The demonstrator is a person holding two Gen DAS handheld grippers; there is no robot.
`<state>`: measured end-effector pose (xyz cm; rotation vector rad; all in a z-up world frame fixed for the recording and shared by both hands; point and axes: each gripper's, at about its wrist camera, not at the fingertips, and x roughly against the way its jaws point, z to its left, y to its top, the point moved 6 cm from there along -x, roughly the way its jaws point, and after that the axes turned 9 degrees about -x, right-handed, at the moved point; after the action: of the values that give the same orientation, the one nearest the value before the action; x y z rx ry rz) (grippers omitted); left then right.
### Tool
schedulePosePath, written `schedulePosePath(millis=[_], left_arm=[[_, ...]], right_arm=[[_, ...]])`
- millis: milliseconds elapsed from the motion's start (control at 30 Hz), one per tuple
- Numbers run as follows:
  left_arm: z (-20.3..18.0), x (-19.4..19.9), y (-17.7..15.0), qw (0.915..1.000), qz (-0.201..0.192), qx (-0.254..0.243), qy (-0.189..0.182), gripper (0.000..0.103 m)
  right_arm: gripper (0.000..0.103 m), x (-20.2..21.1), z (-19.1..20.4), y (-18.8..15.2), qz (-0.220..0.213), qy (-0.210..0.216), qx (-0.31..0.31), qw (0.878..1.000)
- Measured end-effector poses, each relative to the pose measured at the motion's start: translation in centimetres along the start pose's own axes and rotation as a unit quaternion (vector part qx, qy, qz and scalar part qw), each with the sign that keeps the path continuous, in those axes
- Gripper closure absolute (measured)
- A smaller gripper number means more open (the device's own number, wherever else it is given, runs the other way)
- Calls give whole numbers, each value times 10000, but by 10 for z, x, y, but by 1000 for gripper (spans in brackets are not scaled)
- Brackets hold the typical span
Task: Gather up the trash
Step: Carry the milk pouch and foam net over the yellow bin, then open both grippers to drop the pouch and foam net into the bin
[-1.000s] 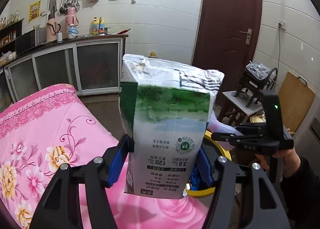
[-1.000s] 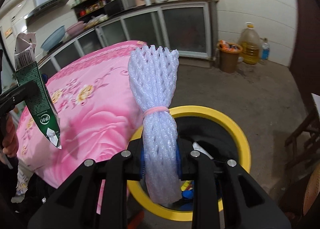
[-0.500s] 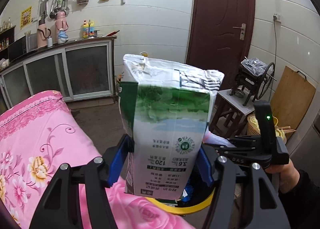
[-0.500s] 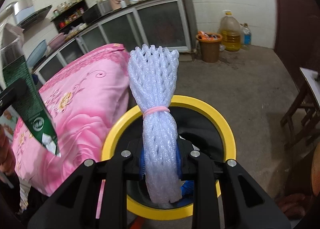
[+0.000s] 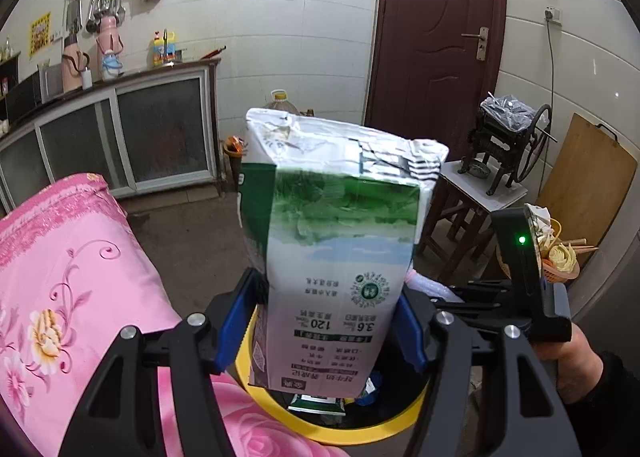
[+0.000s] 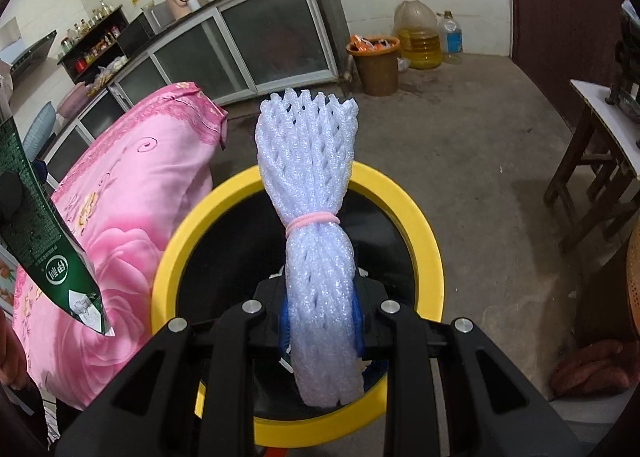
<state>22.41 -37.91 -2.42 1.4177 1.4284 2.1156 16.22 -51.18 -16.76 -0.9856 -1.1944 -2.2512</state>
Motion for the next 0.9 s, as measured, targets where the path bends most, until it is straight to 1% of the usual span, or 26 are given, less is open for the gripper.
schedulePosePath(millis=[100,200,367,900], left_arm=[[0,-8,-4,10000,51,54,-45,43],[1,-15,-7,9998,101,125,-100,43],[3,-23,-12,9995,169,205,-148,43],[3,-40,-19,9989,333,253,-201,43]], right_arm=[[80,-6,0,-4,39,-93,20,9999],[80,-14,1,-6,151,-36,-23,9999],[80,-23,2,-12,242,-57,-52,9997],[80,-40,-2,-18,463,-150,-199,9986]])
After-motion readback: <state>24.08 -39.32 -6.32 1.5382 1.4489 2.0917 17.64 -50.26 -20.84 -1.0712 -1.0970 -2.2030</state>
